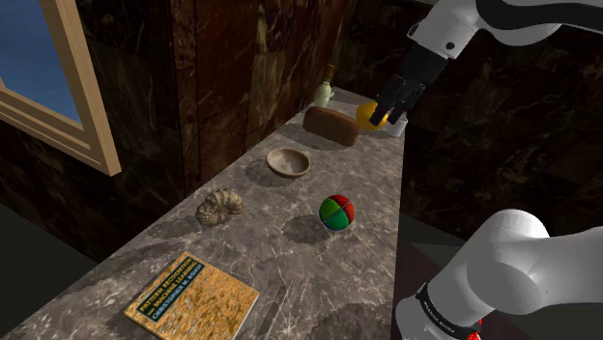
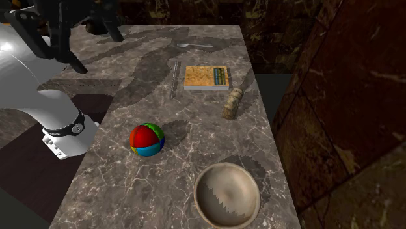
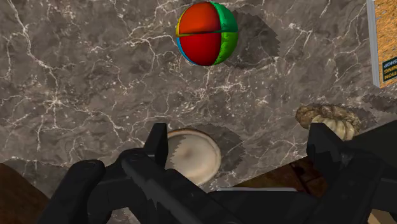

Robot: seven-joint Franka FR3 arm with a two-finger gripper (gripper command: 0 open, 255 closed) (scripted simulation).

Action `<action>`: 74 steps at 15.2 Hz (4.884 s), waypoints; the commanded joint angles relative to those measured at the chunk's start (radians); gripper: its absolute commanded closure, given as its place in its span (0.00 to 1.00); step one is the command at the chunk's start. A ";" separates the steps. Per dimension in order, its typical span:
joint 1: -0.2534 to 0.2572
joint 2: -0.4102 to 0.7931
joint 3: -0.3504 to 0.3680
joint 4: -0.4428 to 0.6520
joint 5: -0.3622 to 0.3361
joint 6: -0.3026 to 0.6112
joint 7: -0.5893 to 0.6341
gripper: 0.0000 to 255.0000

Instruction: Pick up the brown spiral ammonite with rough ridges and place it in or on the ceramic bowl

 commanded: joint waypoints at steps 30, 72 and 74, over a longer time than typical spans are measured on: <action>0.265 0.929 0.293 0.378 -0.223 0.448 -0.207 0.00; 0.280 0.952 0.305 0.475 -0.238 0.365 -0.231 1.00; 0.280 0.944 0.306 0.492 -0.234 0.340 -0.235 1.00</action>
